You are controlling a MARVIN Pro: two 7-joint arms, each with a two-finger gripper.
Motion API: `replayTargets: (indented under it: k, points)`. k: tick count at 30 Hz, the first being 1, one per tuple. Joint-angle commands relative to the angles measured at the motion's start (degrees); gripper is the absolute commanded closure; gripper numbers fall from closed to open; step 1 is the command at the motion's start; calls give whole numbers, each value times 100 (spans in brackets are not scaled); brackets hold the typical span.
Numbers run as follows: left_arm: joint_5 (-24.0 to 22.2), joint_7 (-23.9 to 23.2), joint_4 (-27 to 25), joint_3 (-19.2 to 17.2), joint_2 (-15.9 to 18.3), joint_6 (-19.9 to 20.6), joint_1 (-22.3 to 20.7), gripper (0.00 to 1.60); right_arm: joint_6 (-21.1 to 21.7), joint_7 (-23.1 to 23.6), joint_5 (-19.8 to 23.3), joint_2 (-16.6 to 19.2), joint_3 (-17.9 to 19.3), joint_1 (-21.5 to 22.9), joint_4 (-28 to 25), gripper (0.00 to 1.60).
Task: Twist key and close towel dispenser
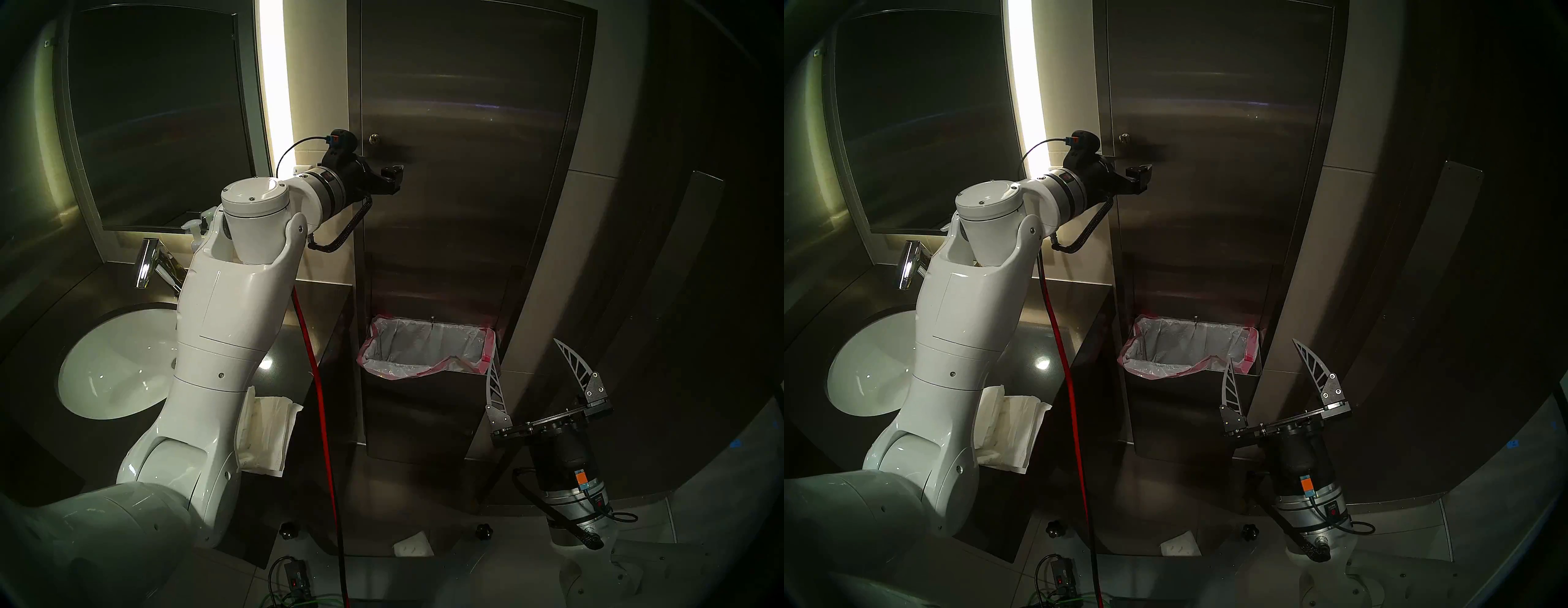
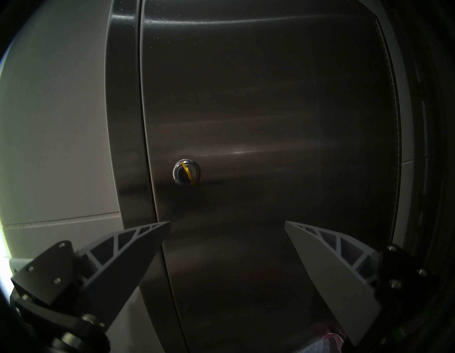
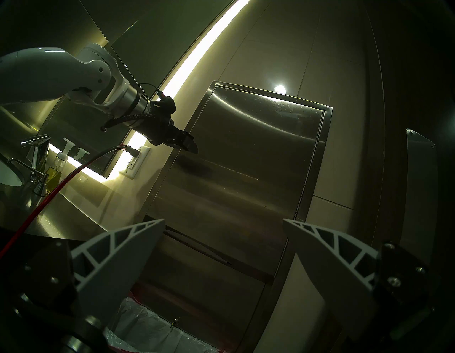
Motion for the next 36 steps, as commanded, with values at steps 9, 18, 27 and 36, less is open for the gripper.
replayTargets:
  k: [9,18,27,36]
  points:
    - [-34,-13,-112,-39,-84,10,-209,0,3,-10,-34,-12,-1,6,-59,0]
    - [-78,-149,-153,5,-64,22,-164,88,3,-10,-34,-12,-1,6,-59,0]
    - [-26,-188,-186,20,-12,-21,-243,121,2,-9,-33,-11,-1,6,-59,0]
    - [-4,-242,-298,41,39,32,-176,0,3,-10,-34,-12,-1,6,-59,0]
